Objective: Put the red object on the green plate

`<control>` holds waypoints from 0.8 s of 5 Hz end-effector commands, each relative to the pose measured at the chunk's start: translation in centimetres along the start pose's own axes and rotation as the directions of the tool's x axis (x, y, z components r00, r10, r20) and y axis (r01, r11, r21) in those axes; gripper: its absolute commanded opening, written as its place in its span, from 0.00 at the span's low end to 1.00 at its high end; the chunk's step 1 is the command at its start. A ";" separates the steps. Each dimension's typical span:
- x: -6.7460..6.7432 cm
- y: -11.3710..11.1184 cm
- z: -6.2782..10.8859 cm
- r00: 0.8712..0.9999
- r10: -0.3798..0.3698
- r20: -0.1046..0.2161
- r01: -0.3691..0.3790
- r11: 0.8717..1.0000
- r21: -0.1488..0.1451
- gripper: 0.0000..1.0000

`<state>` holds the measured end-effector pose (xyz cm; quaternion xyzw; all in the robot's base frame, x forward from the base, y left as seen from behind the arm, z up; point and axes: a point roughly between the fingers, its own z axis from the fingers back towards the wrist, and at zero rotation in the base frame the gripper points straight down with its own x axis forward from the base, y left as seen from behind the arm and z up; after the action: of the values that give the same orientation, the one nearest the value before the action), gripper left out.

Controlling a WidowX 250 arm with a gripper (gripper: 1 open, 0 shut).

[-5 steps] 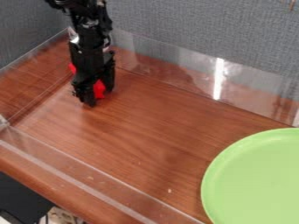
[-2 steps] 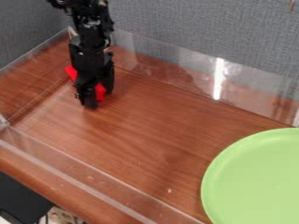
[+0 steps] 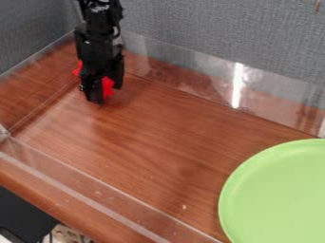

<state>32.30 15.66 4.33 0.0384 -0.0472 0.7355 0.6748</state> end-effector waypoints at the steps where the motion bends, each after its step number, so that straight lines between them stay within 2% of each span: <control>1: 2.6 -0.5 3.0 0.999 0.028 0.022 -0.027 0.998 -0.064 0.00; 2: 2.5 -0.5 3.9 1.000 -0.002 0.019 0.003 0.998 -0.069 0.00; 4: 2.8 0.0 4.4 0.999 0.034 0.018 -0.033 0.997 -0.066 0.00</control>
<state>32.10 15.85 6.24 0.0344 -0.0395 0.7229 0.6890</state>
